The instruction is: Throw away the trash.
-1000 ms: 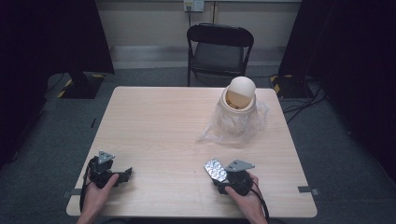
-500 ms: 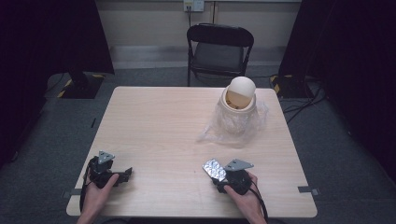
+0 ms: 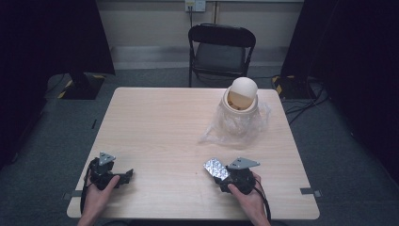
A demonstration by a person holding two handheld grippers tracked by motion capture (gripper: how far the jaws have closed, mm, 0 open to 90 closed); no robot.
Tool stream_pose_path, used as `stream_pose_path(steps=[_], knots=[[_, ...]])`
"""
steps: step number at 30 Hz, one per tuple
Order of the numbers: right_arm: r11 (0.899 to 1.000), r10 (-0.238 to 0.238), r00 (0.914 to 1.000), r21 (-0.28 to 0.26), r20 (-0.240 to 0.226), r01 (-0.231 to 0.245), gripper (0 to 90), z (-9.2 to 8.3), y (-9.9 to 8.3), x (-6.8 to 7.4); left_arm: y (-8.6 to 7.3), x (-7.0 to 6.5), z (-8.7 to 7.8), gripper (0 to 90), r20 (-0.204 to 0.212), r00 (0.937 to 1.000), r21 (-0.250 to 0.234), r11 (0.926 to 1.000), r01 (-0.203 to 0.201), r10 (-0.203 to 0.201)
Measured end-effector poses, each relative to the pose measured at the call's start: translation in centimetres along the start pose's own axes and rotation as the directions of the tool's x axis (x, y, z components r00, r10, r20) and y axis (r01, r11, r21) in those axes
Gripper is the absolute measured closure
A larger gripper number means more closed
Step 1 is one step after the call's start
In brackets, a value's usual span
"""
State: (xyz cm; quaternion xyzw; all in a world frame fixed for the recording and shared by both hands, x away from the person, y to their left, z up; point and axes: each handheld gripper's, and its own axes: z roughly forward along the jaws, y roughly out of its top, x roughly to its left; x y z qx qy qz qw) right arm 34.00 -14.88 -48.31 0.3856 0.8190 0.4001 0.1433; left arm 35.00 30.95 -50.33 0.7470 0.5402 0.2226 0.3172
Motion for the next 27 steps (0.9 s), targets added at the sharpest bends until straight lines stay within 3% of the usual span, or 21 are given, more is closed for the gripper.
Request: stream_pose_path(steps=[12, 18, 27], knots=[[0.999, 0.017, 0.9998, -0.035, -0.005, -0.017, 33.9, -0.9, 1.2, -0.8, 0.0, 0.0, 0.0, 0.0, 0.0, 1.0, 0.0, 1.0, 0.0, 0.0], [0.998, 0.035, 0.9988, -0.049, -0.034, -0.036, 33.9, -1.1, 2.3, -1.3, 0.0, 0.0, 0.0, 0.0, 0.0, 1.0, 0.0, 1.0, 0.0, 0.0], [0.996, 0.043, 0.9987, -0.08, -0.029, -0.045, 33.9, -1.8, 3.8, -2.1, 0.0, 0.0, 0.0, 0.0, -0.002, 1.0, 0.002, 1.0, -0.005, 0.005]])
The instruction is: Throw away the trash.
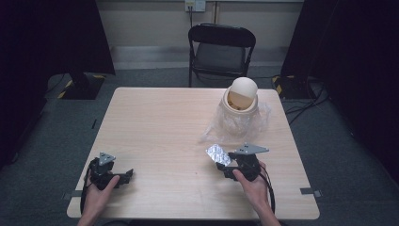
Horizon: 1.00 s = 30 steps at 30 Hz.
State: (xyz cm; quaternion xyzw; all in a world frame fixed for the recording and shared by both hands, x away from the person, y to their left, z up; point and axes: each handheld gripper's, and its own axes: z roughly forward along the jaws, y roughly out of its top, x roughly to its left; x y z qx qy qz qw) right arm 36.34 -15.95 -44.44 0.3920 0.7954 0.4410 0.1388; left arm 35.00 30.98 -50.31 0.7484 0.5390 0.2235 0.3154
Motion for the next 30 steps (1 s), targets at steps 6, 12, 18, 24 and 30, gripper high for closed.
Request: stream_pose_path(steps=[6, 12, 18, 24, 30], knots=[[1.0, 0.004, 0.9999, -0.02, 0.015, -0.003, 34.0, -0.3, 1.3, -0.9, 0.0, 0.0, 0.0, 0.0, 0.0, 1.0, -0.002, 1.0, 0.004, -0.004], [0.999, -0.003, 0.9994, -0.035, 0.034, 0.004, 34.0, -0.6, 2.5, -1.7, 0.0, 0.0, 0.0, 0.0, 0.001, 1.0, -0.002, 1.0, 0.004, -0.004], [0.999, -0.008, 0.9988, -0.051, 0.047, 0.01, 34.0, -1.2, 3.5, -2.0, 0.0, 0.0, 0.0, 0.1, 0.001, 1.0, -0.002, 1.0, 0.005, -0.005], [0.998, -0.008, 0.998, -0.059, 0.063, 0.012, 33.9, -1.3, 4.8, -2.8, 0.0, 0.0, 0.0, 0.0, 0.002, 1.0, -0.002, 1.0, 0.005, -0.005], [0.997, -0.014, 0.9972, -0.072, 0.074, 0.02, 34.0, -1.5, 6.0, -3.2, 0.0, 0.0, 0.0, 0.0, 0.001, 1.0, -0.002, 1.0, 0.005, -0.005]])
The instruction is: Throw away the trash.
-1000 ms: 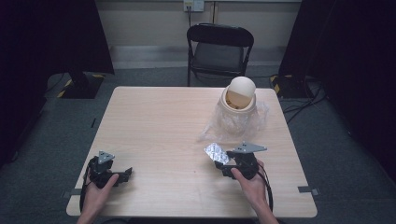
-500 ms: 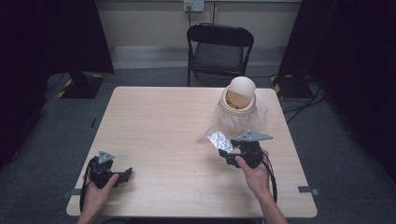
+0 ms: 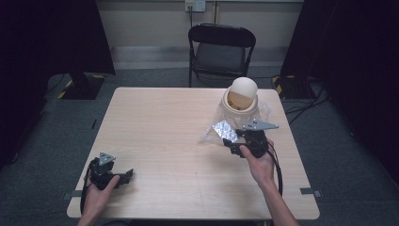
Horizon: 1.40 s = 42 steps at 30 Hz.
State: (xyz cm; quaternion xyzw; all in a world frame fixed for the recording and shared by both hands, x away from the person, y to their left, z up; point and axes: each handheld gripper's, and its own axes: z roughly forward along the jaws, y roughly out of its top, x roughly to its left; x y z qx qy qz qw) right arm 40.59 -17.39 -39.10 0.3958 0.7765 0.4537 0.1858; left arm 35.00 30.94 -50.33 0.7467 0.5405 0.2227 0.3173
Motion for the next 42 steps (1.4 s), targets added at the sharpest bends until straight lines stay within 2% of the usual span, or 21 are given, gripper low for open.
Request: stream_pose_path(steps=[7, 15, 22, 29, 42], knots=[[1.0, -0.004, 1.0, -0.011, 0.008, 0.004, 33.9, -0.2, 1.2, -0.5, 0.0, 0.0, 0.0, 0.0, 0.0, 1.0, 0.0, 1.0, 0.0, 0.0], [1.0, -0.001, 0.9992, -0.012, 0.04, 0.001, 33.9, -0.1, 3.1, -1.9, 0.0, 0.0, 0.0, 0.0, -0.001, 1.0, 0.0, 1.0, -0.001, 0.001], [0.999, 0.049, 0.996, -0.006, 0.075, -0.049, 34.0, 0.6, 4.3, -3.8, 0.0, 0.0, 0.0, 0.0, 0.0, 1.0, 0.0, 1.0, -0.001, 0.001], [0.996, 0.092, 0.9903, 0.01, 0.103, -0.094, 33.9, 1.2, 4.4, -5.4, 0.0, 0.0, 0.0, 0.0, 0.0, 1.0, 0.0, 1.0, 0.0, 0.0], [0.99, 0.138, 0.9815, 0.015, 0.133, -0.141, 33.9, 2.0, 4.7, -6.7, 0.0, 0.0, 0.0, 0.0, 0.0, 1.0, 0.0, 1.0, -0.001, 0.001]])
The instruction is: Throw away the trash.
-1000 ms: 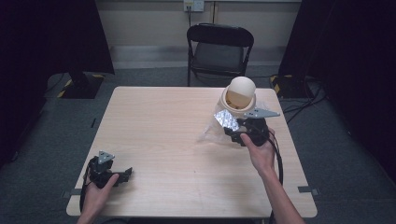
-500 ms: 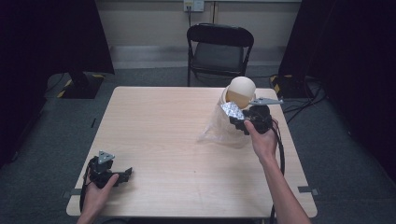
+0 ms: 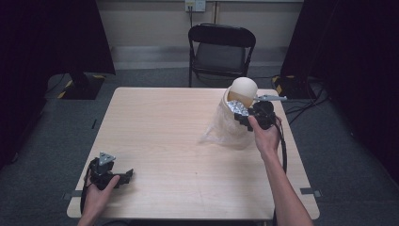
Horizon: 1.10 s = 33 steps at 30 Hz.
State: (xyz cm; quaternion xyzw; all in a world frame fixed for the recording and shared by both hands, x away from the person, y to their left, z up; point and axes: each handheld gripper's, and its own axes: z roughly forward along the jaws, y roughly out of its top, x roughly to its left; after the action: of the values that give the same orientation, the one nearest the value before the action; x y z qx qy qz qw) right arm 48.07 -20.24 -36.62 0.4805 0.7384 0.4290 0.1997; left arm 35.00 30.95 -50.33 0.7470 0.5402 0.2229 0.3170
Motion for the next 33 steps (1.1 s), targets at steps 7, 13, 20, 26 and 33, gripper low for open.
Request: stream_pose_path(steps=[7, 13, 20, 26, 33], knots=[[1.0, 0.007, 1.0, -0.003, -0.001, -0.007, 33.9, 0.2, 0.1, -0.3, 0.0, 0.0, 0.0, 0.0, -0.002, 1.0, 0.002, 1.0, -0.004, 0.004], [1.0, 0.005, 1.0, -0.001, 0.004, -0.005, 33.9, 0.2, 0.6, -0.2, 0.0, 0.0, 0.0, 0.0, 0.0, 1.0, 0.0, 1.0, 0.001, -0.001], [1.0, 0.008, 0.9998, -0.004, 0.019, -0.008, 34.1, 0.1, 1.4, -0.1, 0.0, 0.0, 0.0, 0.0, -0.003, 1.0, 0.002, 1.0, -0.005, 0.005], [0.999, 0.025, 0.9995, -0.028, 0.018, -0.024, 34.1, 0.0, 1.8, -0.3, 0.0, 0.0, 0.0, 0.0, -0.002, 1.0, 0.002, 1.0, -0.004, 0.004], [0.998, 0.052, 0.9985, -0.045, 0.019, -0.051, 34.2, -0.2, 1.8, -0.7, 0.0, 0.0, 0.0, 0.0, -0.001, 1.0, 0.002, 1.0, -0.004, 0.004]])
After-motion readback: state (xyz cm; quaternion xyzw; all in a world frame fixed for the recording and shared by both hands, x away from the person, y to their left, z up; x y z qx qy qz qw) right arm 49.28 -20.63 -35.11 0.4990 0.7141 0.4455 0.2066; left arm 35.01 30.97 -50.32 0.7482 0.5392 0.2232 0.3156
